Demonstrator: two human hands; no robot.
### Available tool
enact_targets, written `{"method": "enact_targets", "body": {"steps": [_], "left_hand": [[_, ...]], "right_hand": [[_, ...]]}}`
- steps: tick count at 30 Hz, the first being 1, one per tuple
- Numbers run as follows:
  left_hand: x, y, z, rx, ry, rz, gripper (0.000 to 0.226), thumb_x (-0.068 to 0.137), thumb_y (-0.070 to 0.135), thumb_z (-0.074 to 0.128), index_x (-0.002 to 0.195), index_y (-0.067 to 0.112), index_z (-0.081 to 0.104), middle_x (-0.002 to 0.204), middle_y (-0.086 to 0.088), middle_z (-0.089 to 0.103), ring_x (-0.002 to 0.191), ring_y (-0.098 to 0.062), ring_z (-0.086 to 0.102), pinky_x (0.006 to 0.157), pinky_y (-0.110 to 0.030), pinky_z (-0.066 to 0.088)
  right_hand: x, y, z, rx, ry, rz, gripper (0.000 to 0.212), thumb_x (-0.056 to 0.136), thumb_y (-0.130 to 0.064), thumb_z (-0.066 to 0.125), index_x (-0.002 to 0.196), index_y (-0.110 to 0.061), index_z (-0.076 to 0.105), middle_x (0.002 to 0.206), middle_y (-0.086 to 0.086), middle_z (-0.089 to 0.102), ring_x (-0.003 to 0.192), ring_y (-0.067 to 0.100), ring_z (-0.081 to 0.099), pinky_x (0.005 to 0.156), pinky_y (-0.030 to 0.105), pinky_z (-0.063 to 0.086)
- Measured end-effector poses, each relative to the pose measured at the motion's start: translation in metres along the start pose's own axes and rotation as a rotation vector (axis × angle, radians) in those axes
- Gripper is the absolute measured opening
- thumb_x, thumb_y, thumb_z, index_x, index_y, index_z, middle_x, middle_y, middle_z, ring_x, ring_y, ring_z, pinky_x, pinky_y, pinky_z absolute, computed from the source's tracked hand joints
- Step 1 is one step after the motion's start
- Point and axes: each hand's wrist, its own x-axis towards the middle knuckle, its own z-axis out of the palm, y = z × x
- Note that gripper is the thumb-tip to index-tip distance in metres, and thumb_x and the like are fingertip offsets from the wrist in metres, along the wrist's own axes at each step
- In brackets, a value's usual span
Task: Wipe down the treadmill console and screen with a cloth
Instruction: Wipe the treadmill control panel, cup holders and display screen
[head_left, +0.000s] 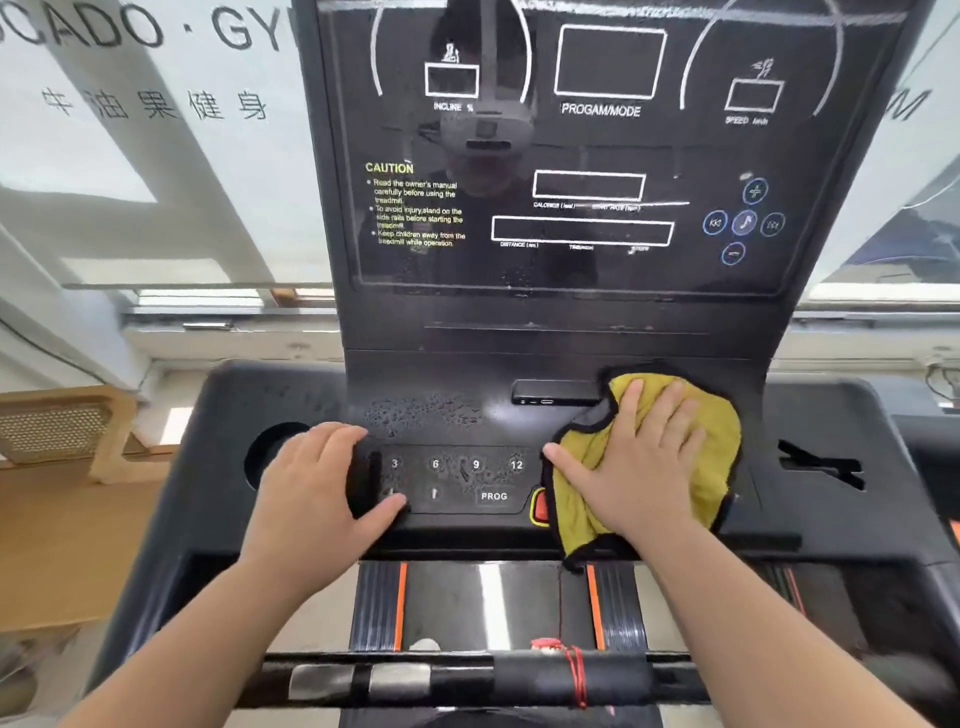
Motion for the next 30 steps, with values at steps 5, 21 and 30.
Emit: {"method": "enact_targets", "body": {"steps": [5,21,30], "left_hand": [[0.001,-0.005,0.011,-0.005,-0.106,0.003,0.098,0.065,0.078,0.064,0.137,0.013,0.052,0.143,-0.004,0.050,0.128,-0.030,0.050,0.108,-0.046,0.043],[0.003,-0.009,0.015,-0.060,-0.021,0.005,0.072,0.051,0.069,0.084,0.091,0.021,0.049,0.126,-0.003,0.062,0.108,-0.028,0.057,0.087,-0.042,0.049],[0.001,-0.007,0.013,-0.091,-0.027,0.009,0.070,0.050,0.062,0.090,0.090,0.020,0.051,0.129,-0.008,0.063,0.108,-0.031,0.058,0.088,-0.043,0.049]], "right_hand": [[-0.020,0.026,0.006,-0.062,-0.009,-0.230,0.120,0.074,-0.098,-0.005,0.166,-0.020,-0.003,0.172,0.018,-0.012,0.159,0.039,-0.010,0.127,0.059,0.003],[-0.042,-0.062,-0.001,-0.045,-0.123,-0.101,0.141,0.059,-0.102,-0.010,0.160,-0.005,-0.018,0.165,0.036,-0.017,0.152,0.054,-0.020,0.122,0.068,-0.005],[-0.051,-0.021,0.015,-0.092,-0.016,-0.306,0.119,0.078,-0.097,-0.002,0.165,-0.015,-0.001,0.169,0.028,-0.007,0.157,0.045,-0.010,0.127,0.058,0.001]]}}
